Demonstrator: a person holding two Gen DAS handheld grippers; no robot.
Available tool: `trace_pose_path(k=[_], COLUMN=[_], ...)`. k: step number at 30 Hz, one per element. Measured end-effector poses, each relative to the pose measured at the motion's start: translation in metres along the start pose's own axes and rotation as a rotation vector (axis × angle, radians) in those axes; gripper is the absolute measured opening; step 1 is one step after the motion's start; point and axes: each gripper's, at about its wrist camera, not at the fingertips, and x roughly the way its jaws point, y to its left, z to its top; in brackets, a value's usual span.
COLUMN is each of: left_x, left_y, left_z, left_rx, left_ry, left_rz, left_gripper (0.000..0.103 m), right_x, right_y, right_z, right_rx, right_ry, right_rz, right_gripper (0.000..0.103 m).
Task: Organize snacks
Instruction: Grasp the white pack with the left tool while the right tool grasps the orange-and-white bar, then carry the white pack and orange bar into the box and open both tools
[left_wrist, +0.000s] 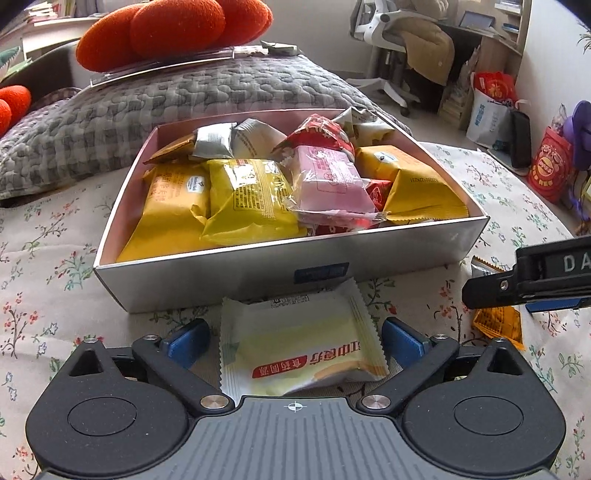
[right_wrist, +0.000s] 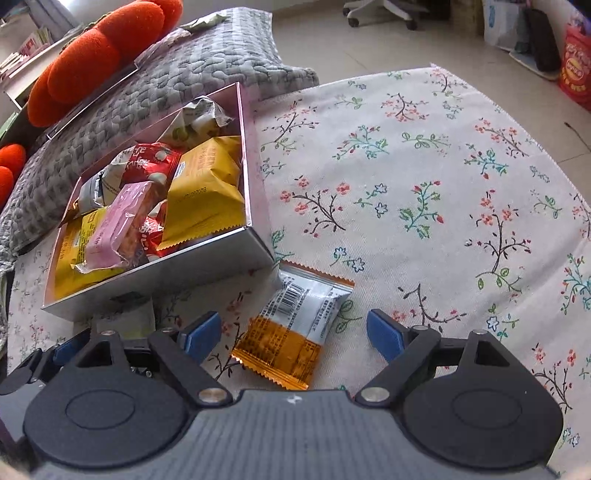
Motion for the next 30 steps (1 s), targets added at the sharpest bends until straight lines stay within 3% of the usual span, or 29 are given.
trace_pose_path(k=[4,7,9,10,19,30], left_x=[-0.001,-0.005,-0.008,-0.009,-0.016,-0.033], left_y=[0.002,0.006,0.007,0.009,0.013,0.011], left_z=[-0.001,0.000,0.001,0.001,0.003,0.009], left_rx=[0.001,-0.016,-0.020,-0.024,-0.066,-0.076], left_ry=[-0.021,-0.027,-0.025,-0.024,0.006,-0.012], left_rz=[-0.005,-0.014,-0.014,-0.014,-0.043,-0.048], left_gripper=[0.092,0.076,0.069,0.066,0.063,0.063], right_x=[0.003,0.003,0.003,0.002,-0.001,-0.008], right_y=[0.007,0.015,0.018,0.018,0.010,0.011], right_z=[-0.003,-0.008,-0.008,-0.008,-0.004,-0.003], right_rx=[-0.033,-0.091,-0.119,-0.123,-0.050,-0.026], right_ry=[-0.039,-0.076,-0.089,-0.093,-0.071,-0.084], right_rz=[-0.035,-0.081,-0.089,-0.088,-0.017,0.006], right_gripper=[0.083,0.062,0.041,0.038,0.036,0.036])
